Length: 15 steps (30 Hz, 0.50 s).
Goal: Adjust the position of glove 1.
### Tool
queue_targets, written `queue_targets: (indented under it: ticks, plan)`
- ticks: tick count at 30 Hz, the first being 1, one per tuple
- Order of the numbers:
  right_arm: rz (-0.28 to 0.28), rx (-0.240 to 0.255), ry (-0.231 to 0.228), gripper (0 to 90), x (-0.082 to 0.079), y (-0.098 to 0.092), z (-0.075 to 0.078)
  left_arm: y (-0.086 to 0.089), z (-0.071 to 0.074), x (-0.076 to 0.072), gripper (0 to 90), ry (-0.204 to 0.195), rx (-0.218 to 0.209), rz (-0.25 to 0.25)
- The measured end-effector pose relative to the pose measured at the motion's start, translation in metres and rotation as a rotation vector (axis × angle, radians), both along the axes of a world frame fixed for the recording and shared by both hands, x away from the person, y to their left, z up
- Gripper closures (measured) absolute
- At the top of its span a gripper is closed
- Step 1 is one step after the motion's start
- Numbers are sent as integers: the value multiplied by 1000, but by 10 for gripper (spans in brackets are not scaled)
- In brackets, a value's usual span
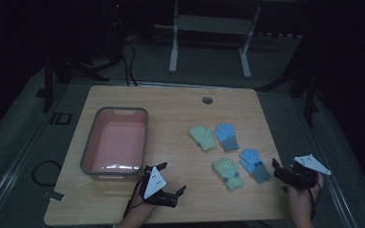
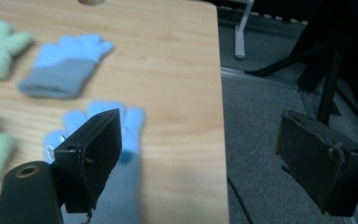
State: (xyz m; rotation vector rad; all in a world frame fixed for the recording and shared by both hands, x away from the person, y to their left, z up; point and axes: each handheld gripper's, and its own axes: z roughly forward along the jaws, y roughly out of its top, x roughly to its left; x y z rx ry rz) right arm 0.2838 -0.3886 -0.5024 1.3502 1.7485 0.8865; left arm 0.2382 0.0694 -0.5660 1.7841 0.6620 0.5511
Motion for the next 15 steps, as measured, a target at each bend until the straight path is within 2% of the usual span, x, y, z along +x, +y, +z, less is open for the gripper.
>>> queue_targets:
  ticks: [4, 6, 9, 15]
  plan:
    - [31, -2, -1, 148, 8, 16, 15, 1, 0, 1, 2, 5, -4, -2]
    - [81, 7, 23, 116, 15, 26, 22, 1, 0, 1, 2, 5, -4, -3]
    - [148, 56, 2, 106, 21, 37, 30, 0, 0, 0, 2, 3, -3, -4]
    - [215, 41, 3, 107, 32, 59, 42, 0, 0, 0, 2, 0, -2, -3]
